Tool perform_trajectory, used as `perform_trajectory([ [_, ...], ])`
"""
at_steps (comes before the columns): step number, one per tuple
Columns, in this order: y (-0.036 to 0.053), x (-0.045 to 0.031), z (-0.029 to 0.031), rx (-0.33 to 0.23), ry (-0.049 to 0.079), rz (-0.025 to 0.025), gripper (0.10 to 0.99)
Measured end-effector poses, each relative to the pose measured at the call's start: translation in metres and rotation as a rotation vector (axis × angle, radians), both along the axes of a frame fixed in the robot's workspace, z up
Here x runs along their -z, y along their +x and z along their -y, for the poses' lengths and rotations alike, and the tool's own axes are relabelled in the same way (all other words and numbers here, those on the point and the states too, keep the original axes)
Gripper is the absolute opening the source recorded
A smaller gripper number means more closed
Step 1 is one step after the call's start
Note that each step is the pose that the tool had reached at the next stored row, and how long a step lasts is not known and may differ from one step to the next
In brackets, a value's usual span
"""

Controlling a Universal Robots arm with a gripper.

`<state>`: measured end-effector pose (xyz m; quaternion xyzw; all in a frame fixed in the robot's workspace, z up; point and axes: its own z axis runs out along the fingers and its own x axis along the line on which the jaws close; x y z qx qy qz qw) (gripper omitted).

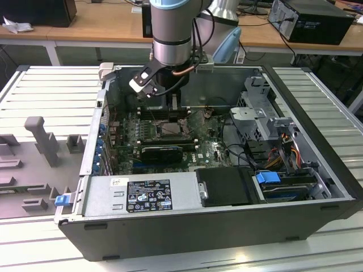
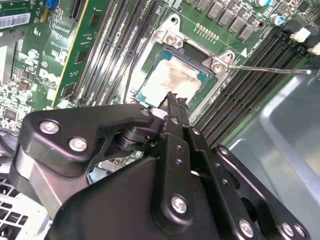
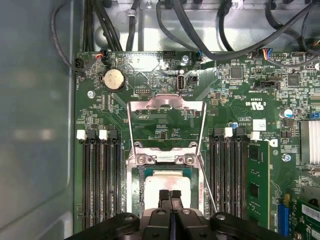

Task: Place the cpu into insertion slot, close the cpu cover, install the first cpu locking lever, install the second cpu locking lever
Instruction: 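Place the cpu into insertion slot, then close the cpu cover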

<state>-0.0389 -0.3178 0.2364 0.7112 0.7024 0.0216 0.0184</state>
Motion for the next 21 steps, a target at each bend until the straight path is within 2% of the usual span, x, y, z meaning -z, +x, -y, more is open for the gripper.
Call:
perform_trajectory([
  [5, 0.0, -0.0058, 0.0, 0.0, -0.001, -0.0001, 0.11],
  [7, 0.0005, -0.006, 0.0, 0.0, -0.001, -0.0002, 0.11],
  [9, 0.0046, -0.006, 0.0, 0.0, -0.001, -0.0009, 0.11],
  [21, 0.0088, -0.006, -0.0001, 0.0, -0.003, -0.0009, 0.11],
])
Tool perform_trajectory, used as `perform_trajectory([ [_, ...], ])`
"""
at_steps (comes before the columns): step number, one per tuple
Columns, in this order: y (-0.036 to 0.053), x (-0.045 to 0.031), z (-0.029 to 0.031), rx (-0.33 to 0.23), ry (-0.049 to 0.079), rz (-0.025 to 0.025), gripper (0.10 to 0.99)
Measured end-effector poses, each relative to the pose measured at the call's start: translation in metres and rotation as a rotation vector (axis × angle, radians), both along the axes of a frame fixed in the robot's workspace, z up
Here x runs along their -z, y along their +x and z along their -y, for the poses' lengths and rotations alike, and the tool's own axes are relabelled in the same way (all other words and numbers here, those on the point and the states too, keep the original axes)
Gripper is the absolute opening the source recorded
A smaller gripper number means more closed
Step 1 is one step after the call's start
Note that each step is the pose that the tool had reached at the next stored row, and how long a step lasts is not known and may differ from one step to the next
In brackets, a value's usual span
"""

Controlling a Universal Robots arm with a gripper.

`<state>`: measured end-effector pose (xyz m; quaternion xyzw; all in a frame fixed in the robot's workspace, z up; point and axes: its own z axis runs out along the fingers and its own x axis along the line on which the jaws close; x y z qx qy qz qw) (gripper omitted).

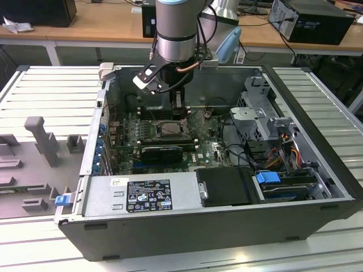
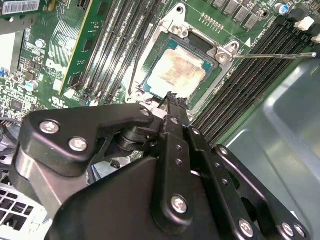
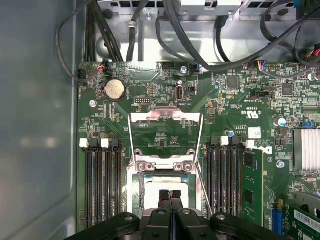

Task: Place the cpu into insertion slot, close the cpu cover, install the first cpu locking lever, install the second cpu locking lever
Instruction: 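Close the cpu cover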

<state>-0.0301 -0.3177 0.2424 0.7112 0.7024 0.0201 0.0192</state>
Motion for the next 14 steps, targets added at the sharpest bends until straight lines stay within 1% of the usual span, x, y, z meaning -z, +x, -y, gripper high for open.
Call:
perform_trajectory([
  [14, 0.0065, 0.0, 0.0, 0.0, 0.0, 0.0, 0.11],
])
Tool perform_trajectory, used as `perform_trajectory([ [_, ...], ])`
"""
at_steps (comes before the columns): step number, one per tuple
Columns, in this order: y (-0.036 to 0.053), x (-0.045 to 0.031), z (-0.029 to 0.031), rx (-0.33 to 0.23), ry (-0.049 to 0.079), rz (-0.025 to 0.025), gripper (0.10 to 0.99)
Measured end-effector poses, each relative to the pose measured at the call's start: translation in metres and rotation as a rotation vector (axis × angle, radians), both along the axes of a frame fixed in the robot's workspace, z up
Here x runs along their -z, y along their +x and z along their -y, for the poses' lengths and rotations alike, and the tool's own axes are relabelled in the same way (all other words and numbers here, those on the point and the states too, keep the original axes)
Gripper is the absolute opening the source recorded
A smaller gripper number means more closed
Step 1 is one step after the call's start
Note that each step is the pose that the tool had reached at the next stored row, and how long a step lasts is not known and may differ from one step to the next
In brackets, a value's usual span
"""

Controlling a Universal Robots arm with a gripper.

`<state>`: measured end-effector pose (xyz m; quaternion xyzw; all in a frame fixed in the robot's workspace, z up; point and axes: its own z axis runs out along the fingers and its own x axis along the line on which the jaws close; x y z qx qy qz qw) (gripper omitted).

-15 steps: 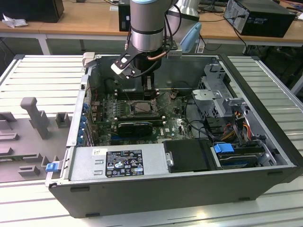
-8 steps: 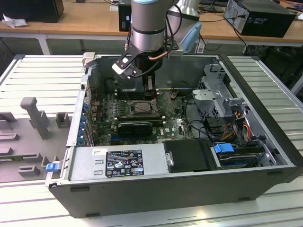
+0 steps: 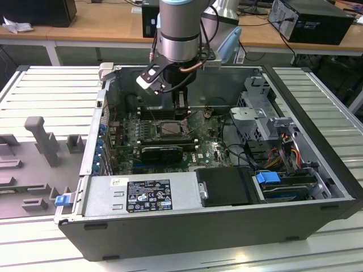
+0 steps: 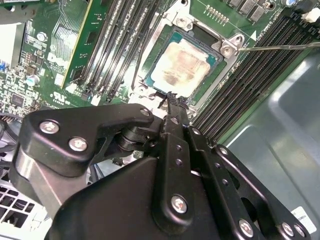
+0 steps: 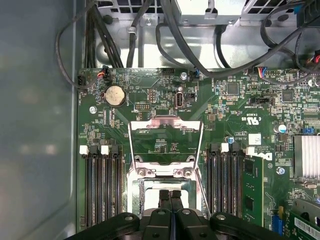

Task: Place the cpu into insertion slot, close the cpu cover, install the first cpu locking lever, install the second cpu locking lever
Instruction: 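Close the cpu cover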

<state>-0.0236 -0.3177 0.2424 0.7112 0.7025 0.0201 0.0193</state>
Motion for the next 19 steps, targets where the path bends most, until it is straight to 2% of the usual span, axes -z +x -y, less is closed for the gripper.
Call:
perform_trajectory([
  [11, 0.003, -0.0001, -0.0001, 0.0, 0.0, 0.0, 0.11],
  [13, 0.003, -0.0054, 0.0, 0.0, 0.0, 0.0, 0.11],
  [16, 0.0045, -0.0068, 0.0, 0.0, 0.0, -0.0002, 0.11],
  [19, 0.013, -0.0069, 0.0, 0.0, 0.0, -0.0051, 0.11],
])
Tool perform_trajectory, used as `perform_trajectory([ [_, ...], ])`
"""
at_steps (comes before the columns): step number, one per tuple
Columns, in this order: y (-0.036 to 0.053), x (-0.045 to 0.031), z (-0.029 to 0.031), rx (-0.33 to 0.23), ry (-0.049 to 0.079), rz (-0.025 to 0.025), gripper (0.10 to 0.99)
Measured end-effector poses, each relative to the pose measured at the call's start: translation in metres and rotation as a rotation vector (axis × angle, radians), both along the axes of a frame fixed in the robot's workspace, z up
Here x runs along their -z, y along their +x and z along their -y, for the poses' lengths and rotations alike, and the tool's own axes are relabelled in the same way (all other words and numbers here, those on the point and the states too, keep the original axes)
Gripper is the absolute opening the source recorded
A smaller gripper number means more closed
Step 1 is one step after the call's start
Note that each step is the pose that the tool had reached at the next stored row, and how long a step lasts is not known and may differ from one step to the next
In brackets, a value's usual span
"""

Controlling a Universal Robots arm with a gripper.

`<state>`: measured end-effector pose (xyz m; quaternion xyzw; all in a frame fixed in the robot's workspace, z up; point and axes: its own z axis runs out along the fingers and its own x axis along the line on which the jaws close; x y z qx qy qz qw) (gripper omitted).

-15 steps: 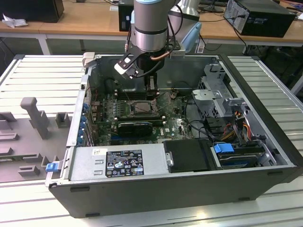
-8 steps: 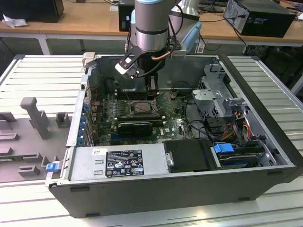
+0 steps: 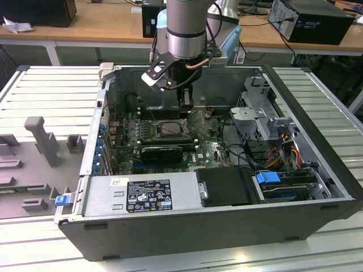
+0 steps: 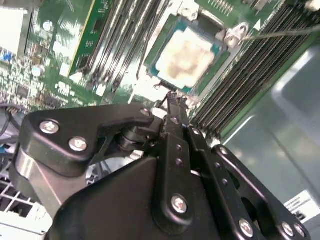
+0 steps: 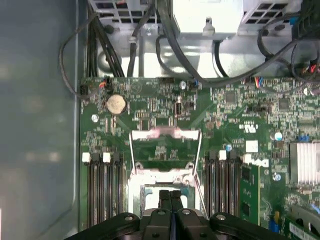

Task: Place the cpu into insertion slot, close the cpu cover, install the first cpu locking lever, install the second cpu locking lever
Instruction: 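Close the cpu cover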

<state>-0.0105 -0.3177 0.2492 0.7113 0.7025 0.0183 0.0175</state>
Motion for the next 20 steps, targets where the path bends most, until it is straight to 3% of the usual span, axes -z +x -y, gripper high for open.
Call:
perform_trajectory([
  [2, 0.0028, -0.0017, 0.0001, 0.0, 0.0, -0.0026, 0.11],
  [5, 0.0029, -0.0137, 0.0, 0.0, -0.001, -0.0026, 0.11],
  [8, 0.0061, -0.0149, 0.0, 0.0, -0.001, -0.0028, 0.11],
  [14, 0.0472, -0.012, -0.0003, 0.0, -0.001, -0.011, 0.11],
  [16, 0.0514, -0.0108, -0.0004, 0.0, -0.001, -0.0114, 0.11],
  [20, 0.0727, -0.0045, -0.0006, 0.0, -0.001, -0.0137, 0.11],
])
